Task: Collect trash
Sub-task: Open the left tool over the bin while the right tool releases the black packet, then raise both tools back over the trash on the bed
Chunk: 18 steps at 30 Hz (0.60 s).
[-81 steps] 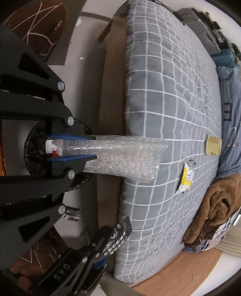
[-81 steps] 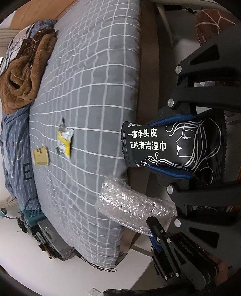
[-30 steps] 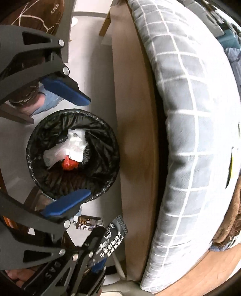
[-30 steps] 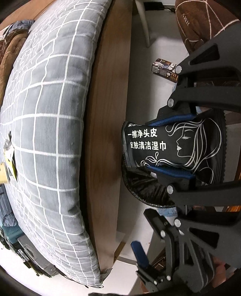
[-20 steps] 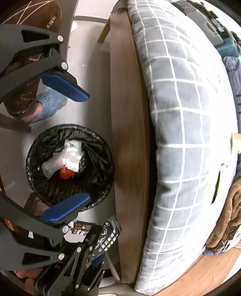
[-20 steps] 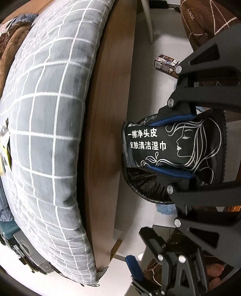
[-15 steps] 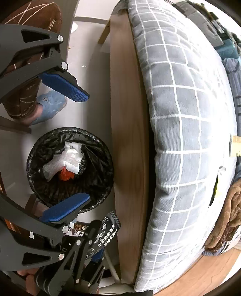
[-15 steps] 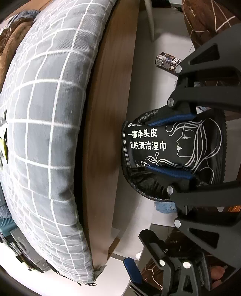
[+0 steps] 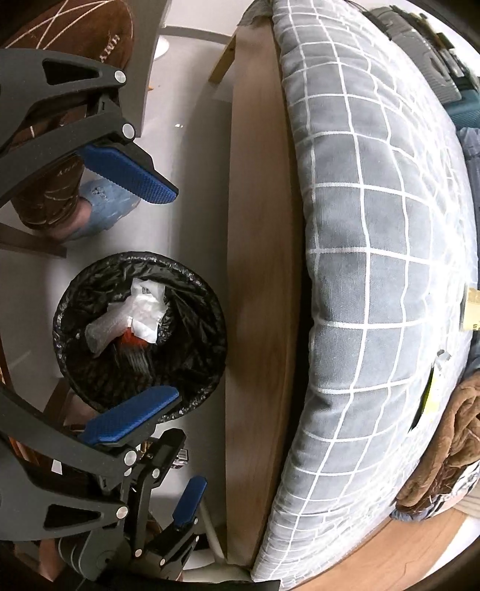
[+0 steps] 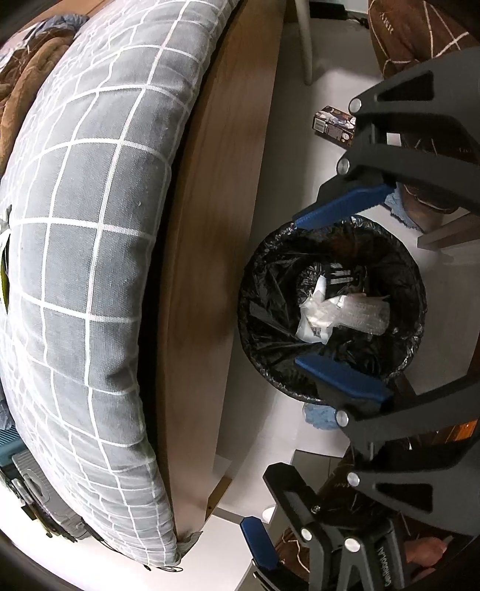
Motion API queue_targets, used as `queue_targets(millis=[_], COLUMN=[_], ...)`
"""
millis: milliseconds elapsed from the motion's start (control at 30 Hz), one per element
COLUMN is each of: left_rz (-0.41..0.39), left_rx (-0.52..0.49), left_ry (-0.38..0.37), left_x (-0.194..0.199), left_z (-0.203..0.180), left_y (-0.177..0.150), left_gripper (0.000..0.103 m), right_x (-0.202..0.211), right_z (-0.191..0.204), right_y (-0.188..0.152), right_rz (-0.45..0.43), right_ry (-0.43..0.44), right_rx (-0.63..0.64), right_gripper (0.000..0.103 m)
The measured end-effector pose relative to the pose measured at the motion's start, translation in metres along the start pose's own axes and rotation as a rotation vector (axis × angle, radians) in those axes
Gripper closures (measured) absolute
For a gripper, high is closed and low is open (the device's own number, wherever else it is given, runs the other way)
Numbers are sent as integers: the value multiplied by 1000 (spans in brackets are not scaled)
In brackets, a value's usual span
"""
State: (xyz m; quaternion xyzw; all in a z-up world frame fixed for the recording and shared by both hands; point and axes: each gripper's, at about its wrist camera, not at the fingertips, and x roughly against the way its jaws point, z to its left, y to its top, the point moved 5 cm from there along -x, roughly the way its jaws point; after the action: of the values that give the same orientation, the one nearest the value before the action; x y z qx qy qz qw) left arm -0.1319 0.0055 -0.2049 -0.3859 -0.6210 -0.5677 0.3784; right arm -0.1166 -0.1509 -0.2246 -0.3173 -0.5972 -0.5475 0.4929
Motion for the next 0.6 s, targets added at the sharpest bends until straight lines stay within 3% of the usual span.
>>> queue_targets(millis=[133, 333, 600], left_rz=[-4, -22, -64], left_rx=[1, -11, -11], left_ry=[-1, -5, -18], left_x=[-1, 3, 18], left_z=[-1, -6, -15], left_y=[1, 3, 13], left_gripper=[6, 6, 6], right_x=[4, 23, 53], right_z=[-1, -21, -40], right_y=[1, 4, 20], right_rz=[-16, -71, -166], right_ry=[-21, -70, -121], right_rx=[-1, -28, -61], right_gripper=[18, 9, 8])
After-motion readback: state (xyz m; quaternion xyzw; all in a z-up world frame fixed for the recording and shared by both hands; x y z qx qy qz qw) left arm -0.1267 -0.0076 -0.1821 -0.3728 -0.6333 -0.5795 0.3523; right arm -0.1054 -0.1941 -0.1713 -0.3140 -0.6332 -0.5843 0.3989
